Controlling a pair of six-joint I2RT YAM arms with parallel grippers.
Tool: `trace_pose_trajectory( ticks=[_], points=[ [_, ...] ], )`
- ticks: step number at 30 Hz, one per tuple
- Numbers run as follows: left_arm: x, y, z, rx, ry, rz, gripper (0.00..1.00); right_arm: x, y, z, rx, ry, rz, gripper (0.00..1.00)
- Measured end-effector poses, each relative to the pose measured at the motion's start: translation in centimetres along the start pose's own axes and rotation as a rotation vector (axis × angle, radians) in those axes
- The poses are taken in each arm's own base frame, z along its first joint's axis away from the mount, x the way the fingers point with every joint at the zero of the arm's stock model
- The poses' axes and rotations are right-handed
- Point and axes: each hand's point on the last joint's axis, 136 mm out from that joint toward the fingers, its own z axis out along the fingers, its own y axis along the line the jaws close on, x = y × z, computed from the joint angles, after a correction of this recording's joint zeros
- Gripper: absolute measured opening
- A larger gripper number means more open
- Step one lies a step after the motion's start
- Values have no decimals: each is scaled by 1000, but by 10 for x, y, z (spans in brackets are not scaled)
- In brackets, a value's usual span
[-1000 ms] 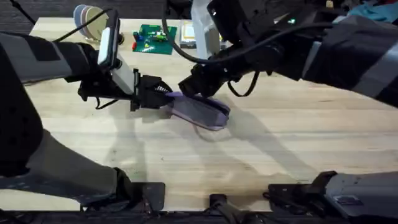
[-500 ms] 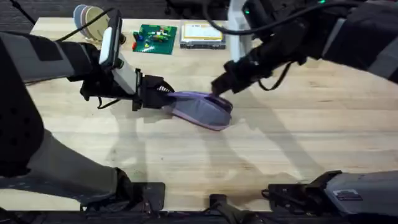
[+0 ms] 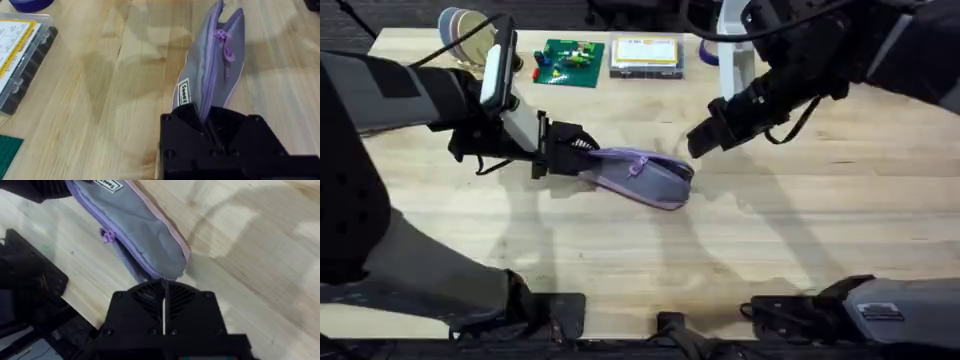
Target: Unzip the bag, pick up the pens from the table one at a time and place them inside, then zip the bag closed.
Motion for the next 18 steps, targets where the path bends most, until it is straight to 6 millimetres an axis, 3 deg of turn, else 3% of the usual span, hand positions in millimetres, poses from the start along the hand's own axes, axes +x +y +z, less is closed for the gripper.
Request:
trace_pose_trajectory(
  ticks=[6, 7, 8, 10, 13, 14, 18],
  points=[
    [0, 0, 0, 0, 0, 0, 43, 0, 18, -5, -31, -16, -17, 31],
    [0, 0, 0, 0, 0, 0, 43, -2, 35, -15, -21, -62, -52, 54],
    [0, 0, 0, 0, 0, 0, 43, -3, 40, -19, -10, -82, -67, 135],
    [0, 0, 0, 0, 0, 0, 43, -5, 49, -29, 18, -126, -100, 390],
    [0, 0, 0, 1, 0, -2, 43, -6, 60, -43, 72, -192, -121, 839],
    [0, -1, 0, 2, 0, -4, 42, -6, 62, -47, 85, -206, -116, 947],
    [0, -2, 0, 5, 0, -10, 42, -4, 68, -58, 138, -259, -36, 997]
  ],
)
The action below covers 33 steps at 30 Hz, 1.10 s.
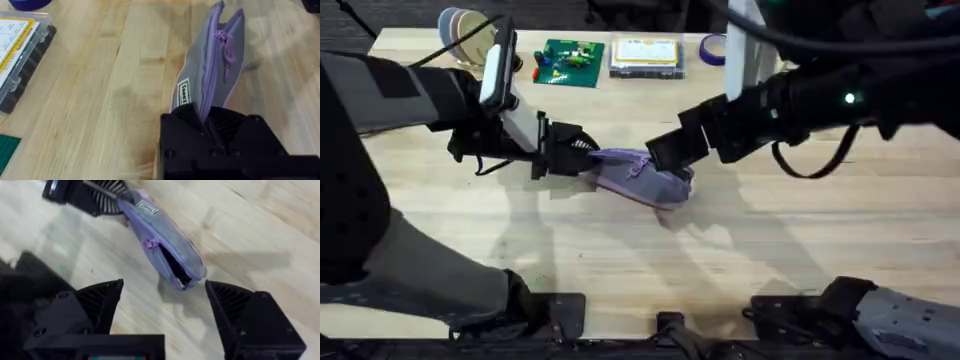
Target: Unzip the bag, pick up the pens from the table one at a time and place them inside, then zip the bag closed.
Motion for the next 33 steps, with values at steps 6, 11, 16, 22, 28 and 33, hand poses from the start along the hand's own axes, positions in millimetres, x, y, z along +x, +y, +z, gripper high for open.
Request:
trace_pose_trajectory(
  ticks=[6, 11, 16, 22, 28, 33],
  points=[
    [0, 0, 0, 0, 0, 0, 42, -1, 3, -7, 100, -68, 237, 998],
    [0, 0, 0, 0, 0, 0, 42, -5, 21, -6, 84, -121, 386, 998],
    [0, 0, 0, 0, 0, -1, 42, -5, 27, -6, 75, -131, 481, 998],
    [0, 0, 0, 1, 0, -2, 42, -6, 26, -6, 76, -142, 563, 998],
    [0, 0, 0, 1, 0, -2, 42, -2, 31, 6, 83, -112, 599, 999],
    [0, 0, 0, 1, 1, -2, 42, 4, 46, 29, 82, -61, 581, 997]
  ],
)
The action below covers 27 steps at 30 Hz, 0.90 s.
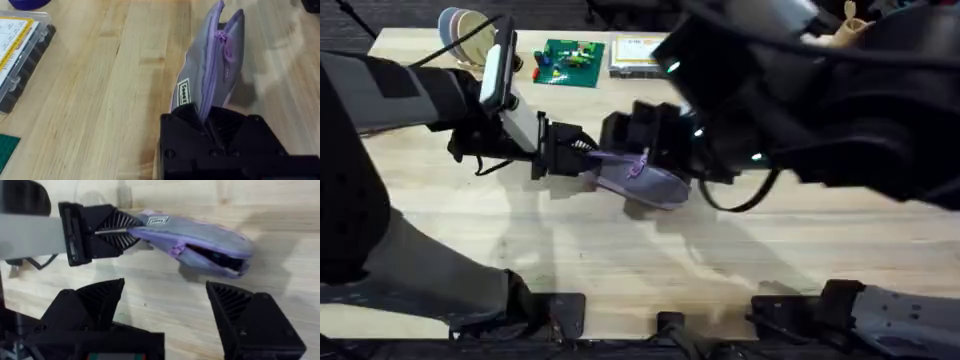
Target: Unzip the bag, pick up the pens from the table one at a time and place them inside, then zip the bag closed.
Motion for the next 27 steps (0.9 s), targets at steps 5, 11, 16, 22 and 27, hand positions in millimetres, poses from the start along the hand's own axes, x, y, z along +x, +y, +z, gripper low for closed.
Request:
trace_pose_trajectory(
  ticks=[5, 11, 16, 22, 27],
  points=[
    [0, 0, 0, 0, 1, 0, 42, 15, 8, 12, 6, 36, -33, 998],
    [0, 0, 0, 1, 2, 0, 42, 19, 9, 25, 25, 50, -35, 998],
    [0, 0, 0, 0, 2, 0, 42, 22, 7, 38, 51, 64, -35, 998],
    [0, 0, 0, 1, 2, 0, 42, 23, 4, 55, 92, 61, -35, 980],
    [0, 0, 0, 1, 2, -1, 42, 20, -3, 71, 146, 31, -39, 968]
  ],
)
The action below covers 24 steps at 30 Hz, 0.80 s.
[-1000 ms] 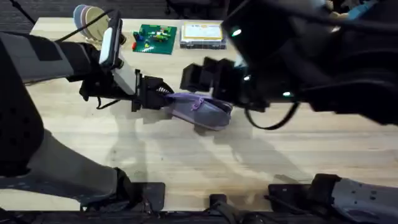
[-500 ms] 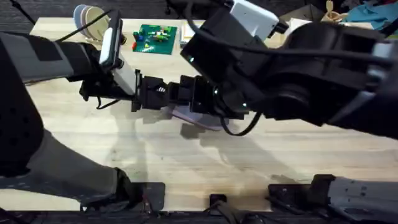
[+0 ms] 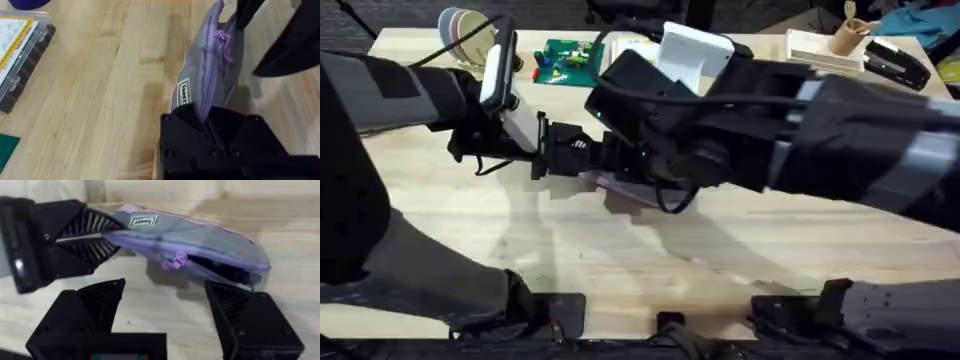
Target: Unzip the bag, pick up the pens from the table one at a time and place them inside, then zip the bag closed.
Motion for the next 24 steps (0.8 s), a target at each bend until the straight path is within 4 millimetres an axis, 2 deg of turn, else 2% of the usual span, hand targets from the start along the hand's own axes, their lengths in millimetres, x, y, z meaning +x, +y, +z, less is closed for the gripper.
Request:
trace_pose_trajectory(
  ticks=[4, 5, 8, 14, 20, 24],
  points=[
    [0, 0, 0, 0, 0, 1, 42, -4, -3, 10, 31, -26, 1, 948],
    [0, 0, 0, 0, 1, 1, 42, -5, -5, 17, 56, -37, 0, 869],
    [0, 0, 0, 0, 1, 1, 42, -6, -7, 21, 73, -46, 1, 751],
    [0, 0, 0, 0, 1, 2, 42, -11, -9, 21, 84, -75, 6, 608],
    [0, 0, 0, 0, 1, 1, 42, -14, -7, 21, 80, -92, 12, 365],
    [0, 0, 0, 0, 2, 1, 42, -14, -8, 21, 82, -95, 12, 282]
  ],
)
